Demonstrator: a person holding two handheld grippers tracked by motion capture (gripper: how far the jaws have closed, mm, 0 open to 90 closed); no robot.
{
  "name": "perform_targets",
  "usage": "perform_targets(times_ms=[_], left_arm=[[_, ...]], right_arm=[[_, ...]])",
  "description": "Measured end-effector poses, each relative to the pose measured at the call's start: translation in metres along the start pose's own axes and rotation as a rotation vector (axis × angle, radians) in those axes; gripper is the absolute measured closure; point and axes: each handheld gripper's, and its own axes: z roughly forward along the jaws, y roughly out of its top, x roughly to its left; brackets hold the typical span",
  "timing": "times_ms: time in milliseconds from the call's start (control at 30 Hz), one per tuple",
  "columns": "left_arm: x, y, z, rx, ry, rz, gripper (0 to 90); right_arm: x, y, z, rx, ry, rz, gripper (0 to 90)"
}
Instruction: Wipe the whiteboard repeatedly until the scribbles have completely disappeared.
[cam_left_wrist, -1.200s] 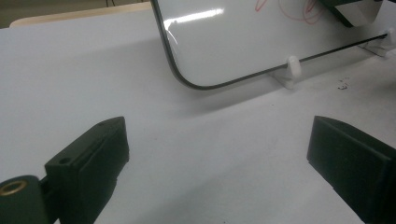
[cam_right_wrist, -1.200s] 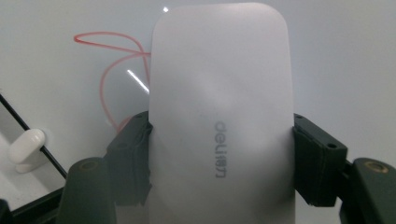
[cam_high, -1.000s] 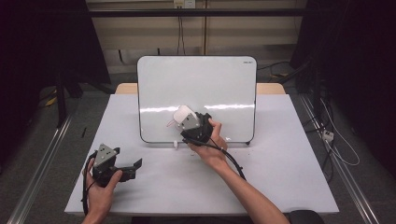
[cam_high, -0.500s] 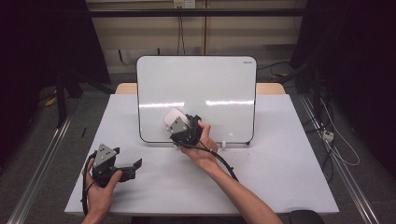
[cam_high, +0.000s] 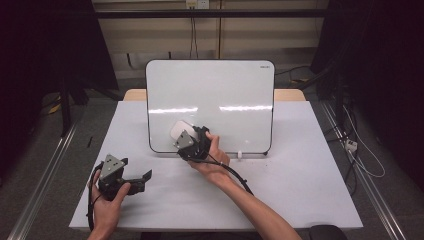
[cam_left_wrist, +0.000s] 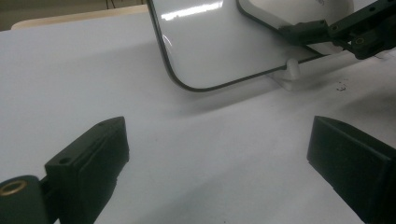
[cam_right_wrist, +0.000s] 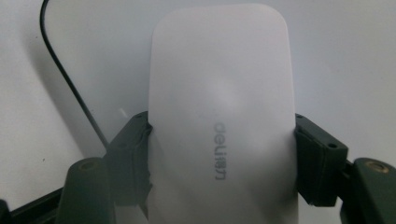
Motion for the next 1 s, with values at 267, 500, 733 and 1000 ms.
perform_targets(times_ms=[267,500,733,1000], left_arm=[[0.001,-0.001,-0.001,-0.003,0.002,-0.005,5.4],[0.002,-0.002,-0.003,-0.001,0.009,-0.006,5.4],[0.002,-0.002,-0.003,0.000,0.008,-0.004,5.4],[0.002,-0.002,-0.002,0.002,0.009,-0.006,5.4]], right_arm=[[0.002,-0.004,-0.002,-0.004,0.031,-0.047,31.0],[-0.003,-0.014,-0.008,0.017,0.032,-0.056,31.1],[-0.016,-0.027,-0.015,0.033,0.013,-0.019,31.2],[-0.030,-0.041,-0.023,0.041,-0.005,0.027,31.2]])
